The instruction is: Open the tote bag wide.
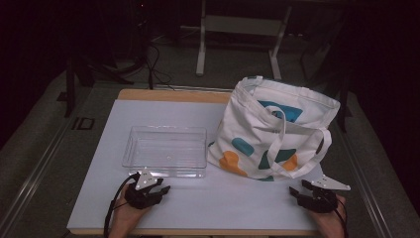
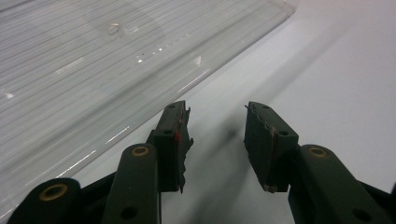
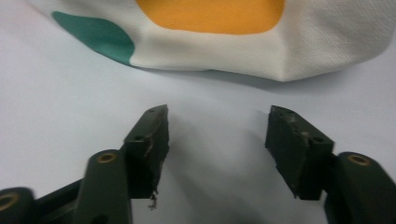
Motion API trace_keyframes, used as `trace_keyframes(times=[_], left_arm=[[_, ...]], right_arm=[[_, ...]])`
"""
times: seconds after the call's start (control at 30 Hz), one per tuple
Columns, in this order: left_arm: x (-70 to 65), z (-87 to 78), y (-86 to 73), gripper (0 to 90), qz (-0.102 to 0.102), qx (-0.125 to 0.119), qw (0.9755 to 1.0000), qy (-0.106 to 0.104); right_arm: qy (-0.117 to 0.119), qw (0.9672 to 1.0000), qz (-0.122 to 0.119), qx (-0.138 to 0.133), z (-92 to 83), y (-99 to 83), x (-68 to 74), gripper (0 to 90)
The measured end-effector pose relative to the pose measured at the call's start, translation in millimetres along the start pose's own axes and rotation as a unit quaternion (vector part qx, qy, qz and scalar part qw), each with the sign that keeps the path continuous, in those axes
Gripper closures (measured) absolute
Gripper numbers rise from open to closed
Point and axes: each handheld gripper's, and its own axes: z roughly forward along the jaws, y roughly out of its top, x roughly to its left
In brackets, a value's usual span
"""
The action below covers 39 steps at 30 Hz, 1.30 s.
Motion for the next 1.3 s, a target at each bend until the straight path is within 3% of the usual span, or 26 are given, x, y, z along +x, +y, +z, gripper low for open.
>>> trace_keyframes(times=[0.17, 0.73, 1.07, 1.3], left_arm=[[-0.8, 0.2, 0.2, 58.7, 0.004, 0.001, 1.0, 0.001], [-3.3, -1.2, 1.2, 59.6, 0.014, 0.007, 0.9999, 0.002], [-18.0, -7.0, 14.2, 59.7, 0.045, 0.007, 0.9986, -0.026], [-20.0, -12.2, 22.9, 60.1, 0.053, 0.005, 0.9976, -0.044]], right_arm=[[-0.001, 1.0, -0.01, 0.001, -0.1, 0.2, 2.1, 42.8], [0.008, 0.9999, -0.006, -0.009, -3.0, 0.7, 0.9, 45.9], [0.004, 0.9999, -0.008, -0.011, -9.8, 7.4, -1.1, 47.8], [-0.002, 0.9999, -0.01, -0.013, -13.6, 13.9, -6.1, 50.4]])
